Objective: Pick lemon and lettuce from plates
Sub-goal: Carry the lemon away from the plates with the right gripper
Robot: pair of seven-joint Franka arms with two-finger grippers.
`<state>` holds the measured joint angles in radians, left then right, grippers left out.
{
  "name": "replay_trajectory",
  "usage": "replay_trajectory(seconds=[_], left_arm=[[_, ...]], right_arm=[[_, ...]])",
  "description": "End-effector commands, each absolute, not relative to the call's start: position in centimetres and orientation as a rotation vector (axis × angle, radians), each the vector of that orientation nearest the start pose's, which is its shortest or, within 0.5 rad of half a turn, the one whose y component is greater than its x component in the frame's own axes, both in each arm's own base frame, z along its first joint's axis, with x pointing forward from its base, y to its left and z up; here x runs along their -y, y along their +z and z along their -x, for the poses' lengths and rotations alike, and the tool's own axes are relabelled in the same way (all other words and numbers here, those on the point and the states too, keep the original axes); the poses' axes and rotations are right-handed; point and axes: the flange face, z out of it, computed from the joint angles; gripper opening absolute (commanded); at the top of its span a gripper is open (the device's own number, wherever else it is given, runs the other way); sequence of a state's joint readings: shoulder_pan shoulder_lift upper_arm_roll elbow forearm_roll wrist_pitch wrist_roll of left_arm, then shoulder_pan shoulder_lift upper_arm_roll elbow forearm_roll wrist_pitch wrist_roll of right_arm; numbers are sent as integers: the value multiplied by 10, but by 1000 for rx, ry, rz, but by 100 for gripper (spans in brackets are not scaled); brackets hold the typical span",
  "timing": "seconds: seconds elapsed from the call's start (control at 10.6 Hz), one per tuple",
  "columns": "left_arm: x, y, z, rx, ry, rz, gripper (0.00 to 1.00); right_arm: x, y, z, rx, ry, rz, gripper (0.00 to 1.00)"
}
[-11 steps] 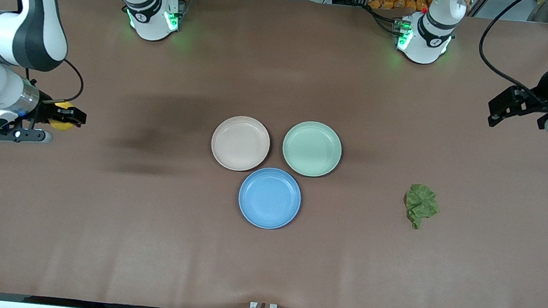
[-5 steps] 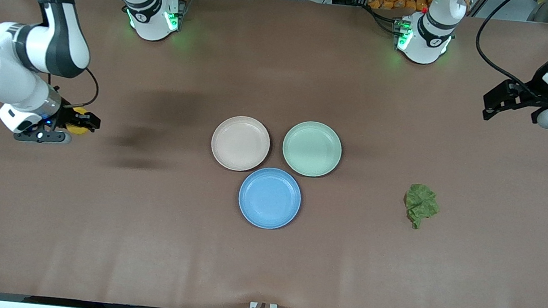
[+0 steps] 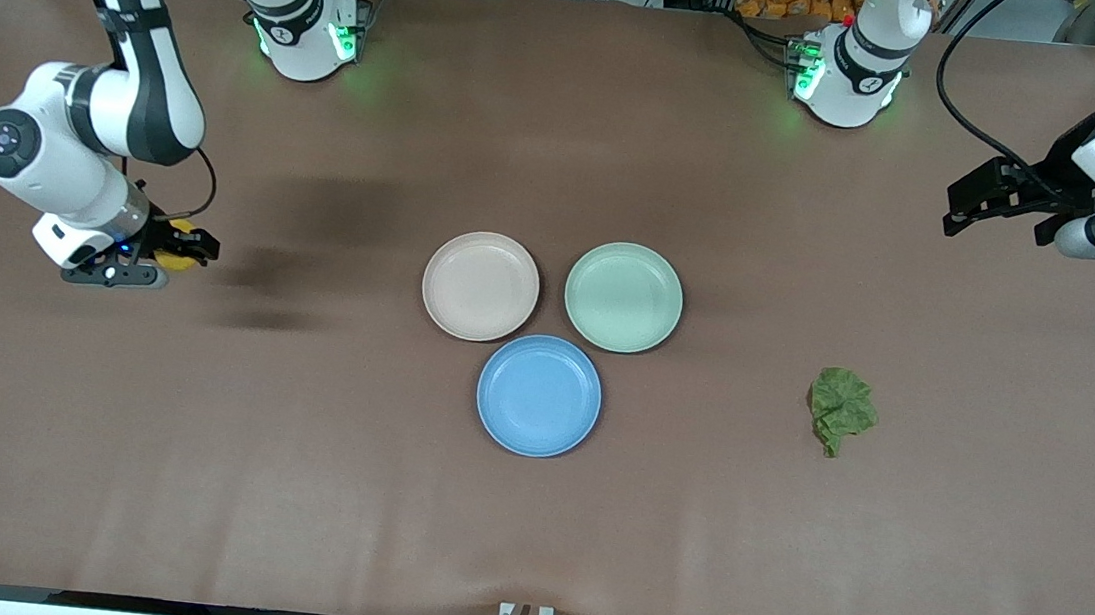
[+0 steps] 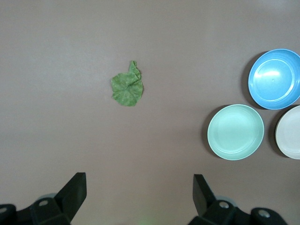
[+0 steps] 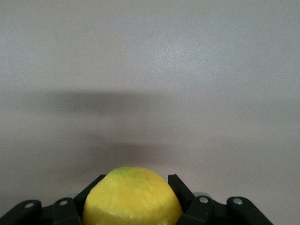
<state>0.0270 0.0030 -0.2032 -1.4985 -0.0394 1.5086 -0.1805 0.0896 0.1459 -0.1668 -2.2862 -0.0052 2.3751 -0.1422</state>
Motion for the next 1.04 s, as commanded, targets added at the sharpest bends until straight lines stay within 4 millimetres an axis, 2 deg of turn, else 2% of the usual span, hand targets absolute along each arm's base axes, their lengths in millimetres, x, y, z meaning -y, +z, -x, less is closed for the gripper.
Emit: replay_trajectory(seconds=[0.0, 0.38, 0.57, 0.76, 0.95], left_arm=[[97, 656, -541, -14, 3, 3200, 100], [83, 655, -540, 14, 8, 3146, 100], [70, 655, -539, 44, 21, 3098, 100], [74, 650, -543, 42, 34, 3096, 100], [75, 653, -541, 43, 29, 3104, 100]], right_arm=[[43, 252, -521, 134, 99, 3175, 55], [47, 220, -521, 125, 112, 3182, 55], [57, 206, -521, 101, 111, 3187, 55], [58, 194, -522, 95, 103, 3189, 55], [57, 189, -523, 97, 93, 3190, 57]])
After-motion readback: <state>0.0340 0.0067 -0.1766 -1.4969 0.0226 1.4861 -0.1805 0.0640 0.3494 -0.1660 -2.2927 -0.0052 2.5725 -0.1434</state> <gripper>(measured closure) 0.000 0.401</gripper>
